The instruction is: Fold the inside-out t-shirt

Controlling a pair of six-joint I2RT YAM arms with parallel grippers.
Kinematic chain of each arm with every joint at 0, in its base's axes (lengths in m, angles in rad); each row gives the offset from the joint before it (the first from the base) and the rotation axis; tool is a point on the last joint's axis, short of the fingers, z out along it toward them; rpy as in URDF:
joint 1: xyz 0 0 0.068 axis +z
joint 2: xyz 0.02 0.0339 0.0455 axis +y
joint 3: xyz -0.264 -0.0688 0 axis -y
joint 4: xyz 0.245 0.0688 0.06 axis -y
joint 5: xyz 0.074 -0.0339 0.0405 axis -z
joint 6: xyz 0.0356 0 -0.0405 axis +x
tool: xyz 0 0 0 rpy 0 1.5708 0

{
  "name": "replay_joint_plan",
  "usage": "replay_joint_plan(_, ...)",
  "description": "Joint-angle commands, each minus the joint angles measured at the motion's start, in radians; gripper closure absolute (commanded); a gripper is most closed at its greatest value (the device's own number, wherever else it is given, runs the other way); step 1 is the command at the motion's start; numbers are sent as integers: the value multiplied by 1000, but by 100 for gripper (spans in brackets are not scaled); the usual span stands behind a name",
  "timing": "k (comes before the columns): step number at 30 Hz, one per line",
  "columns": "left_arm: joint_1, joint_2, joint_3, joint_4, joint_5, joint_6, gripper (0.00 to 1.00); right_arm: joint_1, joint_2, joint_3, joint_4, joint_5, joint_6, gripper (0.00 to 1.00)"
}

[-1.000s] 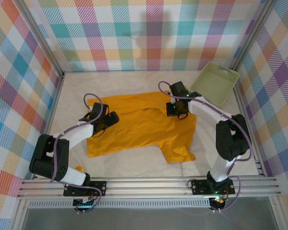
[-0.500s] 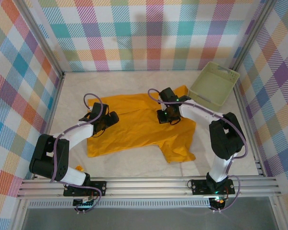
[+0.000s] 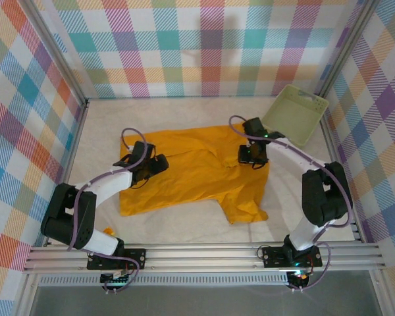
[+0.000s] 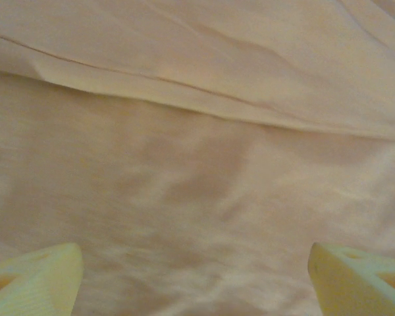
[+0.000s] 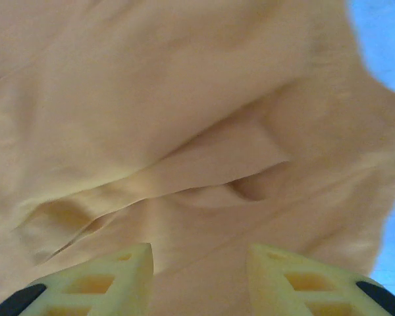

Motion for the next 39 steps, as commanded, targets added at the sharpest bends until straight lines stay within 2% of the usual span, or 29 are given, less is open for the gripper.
replay_joint_plan(1,-129,26,80,-14,-14,27,11,-59,38,-11,53,-25,64,54)
replay_joint_plan(6,-291,141,207,-6,-5,45,11,-120,86,-24,152,-123,93,53)
replay_joint_plan(12,-420,312,380,-7,9,63,12,-131,143,6,143,-135,107,64)
replay_joint_plan(16,-466,427,501,-34,14,79,14,-143,142,-21,165,-130,108,66)
replay_joint_plan(22,-474,552,620,-50,23,76,22,-154,160,-30,196,-180,98,68)
replay_joint_plan(29,-473,646,709,-72,9,82,43,-156,181,-27,205,-189,100,70)
replay_joint_plan(34,-472,669,740,-85,-11,85,67,-155,179,-28,206,-186,94,87)
replay_joint_plan(39,-472,664,750,-100,-26,88,85,-153,123,-52,192,-131,89,99)
